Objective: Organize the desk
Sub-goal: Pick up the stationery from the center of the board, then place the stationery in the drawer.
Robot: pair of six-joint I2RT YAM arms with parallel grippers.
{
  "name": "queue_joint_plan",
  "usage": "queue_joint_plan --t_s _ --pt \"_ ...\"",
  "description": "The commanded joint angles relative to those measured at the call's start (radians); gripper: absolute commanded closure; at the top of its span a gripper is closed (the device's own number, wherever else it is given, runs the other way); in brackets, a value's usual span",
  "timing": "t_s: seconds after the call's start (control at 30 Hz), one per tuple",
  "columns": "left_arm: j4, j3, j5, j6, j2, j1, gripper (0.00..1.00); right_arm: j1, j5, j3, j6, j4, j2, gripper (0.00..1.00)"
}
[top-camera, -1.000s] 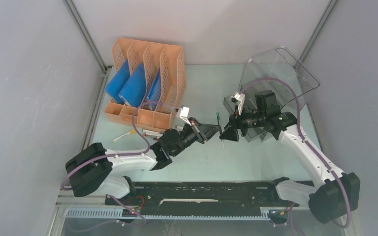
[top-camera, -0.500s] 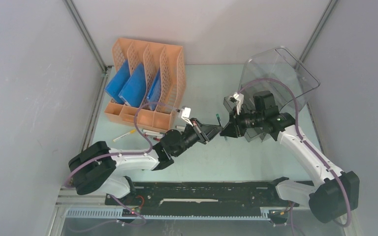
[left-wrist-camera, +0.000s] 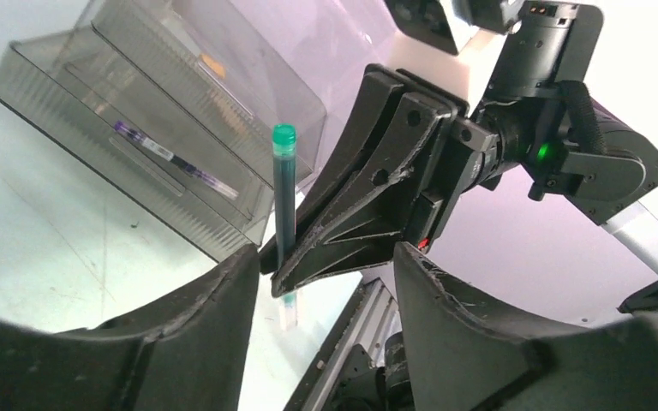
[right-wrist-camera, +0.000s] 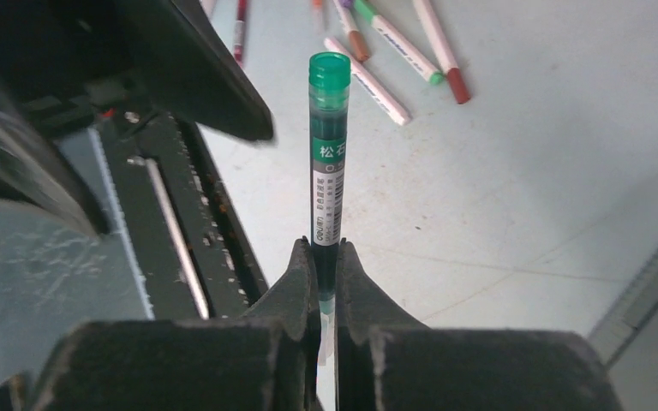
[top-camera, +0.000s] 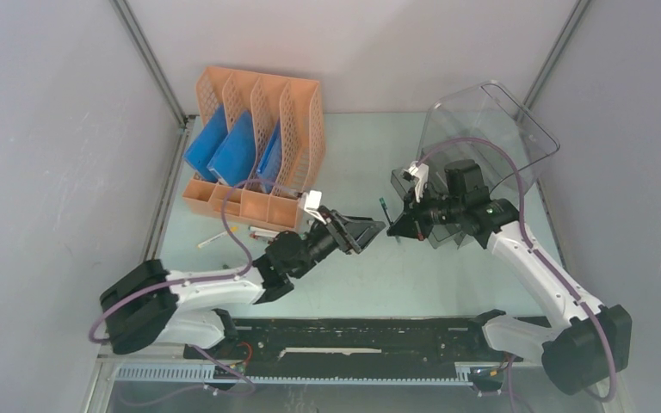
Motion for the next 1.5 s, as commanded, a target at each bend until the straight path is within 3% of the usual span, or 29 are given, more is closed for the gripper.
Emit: queue_joint_plan --t_s 0.0,0.13,0.27,0.3,0.43,0.7,1.13,1.47 --pt "-0.063 -0.052 -0.078 0.166 -0.159 -0.005 0.33 0.030 0.134 0.007 -0.119 -0.026 -0.075 1.00" --pt "-0.209 -0.103 -0.182 0.259 -0.309 -0.003 0.22 0.039 0.289 -0.001 -0.181 -0.032 -0.121 1.00" --pt "-0.351 -0.160 -0.317 0.325 -0.475 0.000 0.02 0.023 0.417 -0.031 -0.224 -0.009 -0.149 1.00" --pt "-0.385 -0.174 -0.351 0.327 -0.514 0.003 0.00 0.017 0.441 -0.034 -0.230 -0.005 -0.151 1.00" --pt "-0.511 -0.225 -0.447 0.309 -0.666 0.017 0.00 -0.003 0.551 -0.050 -0.245 0.024 -0.142 1.00" --pt "-0.612 -0.331 -0.479 0.282 -0.848 0.050 0.00 -0.005 0.836 -0.102 -0.249 0.159 -0.108 0.99" --pt "-0.726 -0.353 -0.510 0.296 -0.883 0.061 0.00 0.029 1.037 -0.134 -0.217 0.293 0.054 0.86" --pt "-0.932 -0.274 -0.582 0.294 -0.845 0.064 0.00 0.039 1.008 -0.133 -0.220 0.286 0.085 0.56"
